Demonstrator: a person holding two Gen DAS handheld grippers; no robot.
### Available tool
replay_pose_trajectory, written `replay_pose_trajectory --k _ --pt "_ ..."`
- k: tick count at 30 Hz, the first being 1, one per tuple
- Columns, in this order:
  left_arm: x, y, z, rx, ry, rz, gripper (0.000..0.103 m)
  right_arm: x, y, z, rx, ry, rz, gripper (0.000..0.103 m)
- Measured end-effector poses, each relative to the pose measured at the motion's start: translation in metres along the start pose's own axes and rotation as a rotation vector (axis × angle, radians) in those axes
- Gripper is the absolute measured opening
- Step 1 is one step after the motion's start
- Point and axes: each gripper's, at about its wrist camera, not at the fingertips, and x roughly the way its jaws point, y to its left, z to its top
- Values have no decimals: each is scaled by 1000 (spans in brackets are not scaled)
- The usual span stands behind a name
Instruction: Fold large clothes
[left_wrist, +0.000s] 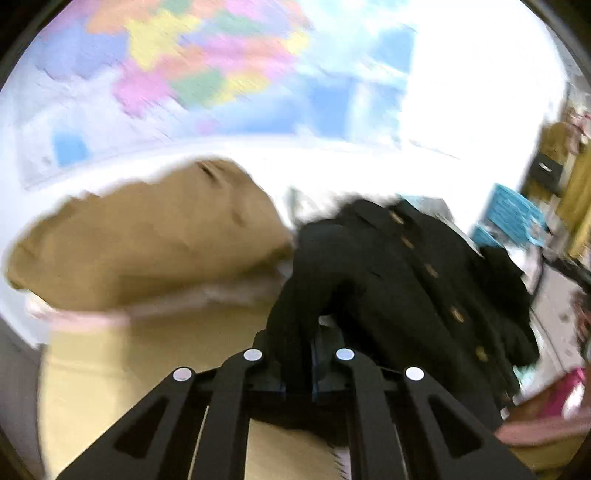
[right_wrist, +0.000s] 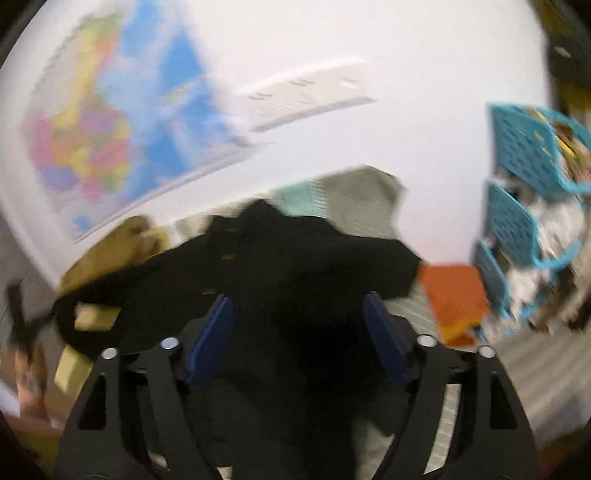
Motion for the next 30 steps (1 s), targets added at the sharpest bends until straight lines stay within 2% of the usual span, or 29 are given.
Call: replay_pose_trajectory --k 1,3,5,6,7,8,10,12,13,15,16,17,20,22,24,25,27,30 --pt "7 3 6 21 29 89 15 1 15 -3 -52 14 36 79" --pt "28 6 6 34 105 214 19 12 41 -12 -136 62 91 81" --pt "44 0 -4 61 135 301 42 28 65 -30 -212 127 128 82" --pt "47 -3 -11 77 140 337 70 34 71 -39 -235 153 126 82" --pt "46 -10 -19 100 130 322 76 43 76 -49 -260 187 119 82" --pt "41 -14 -27 111 110 252 76 49 76 -55 -262 207 116 82" --pt "27 -16 -42 86 87 51 76 61 64 -66 -216 251 98 82" --pt "16 -23 -54 91 63 -67 77 63 49 -73 -163 269 88 82" --pt "10 -28 -65 105 54 -150 81 61 44 -77 -145 269 82 83" --pt "8 -40 -79 111 75 -255 85 55 29 -83 -102 265 62 86" --pt "13 -49 -90 108 111 -343 86 53 22 -85 -88 265 55 89" --pt "19 -60 -99 115 147 -391 86 50 16 -90 -80 273 49 89" --pt "42 -91 -122 144 255 -438 87 45 1 -99 -42 279 1 90" --pt "52 -99 -132 153 296 -462 87 36 -14 -107 11 286 -7 90" --pt "52 -106 -139 164 303 -491 89 24 -24 -116 38 282 11 90" --pt "49 -111 -143 178 300 -506 94 20 -28 -121 52 280 26 90" --pt "49 -119 -146 194 307 -548 96 20 -36 -131 89 292 91 90" --pt "51 -136 -149 231 293 -540 96 29 -37 -135 107 269 102 90"
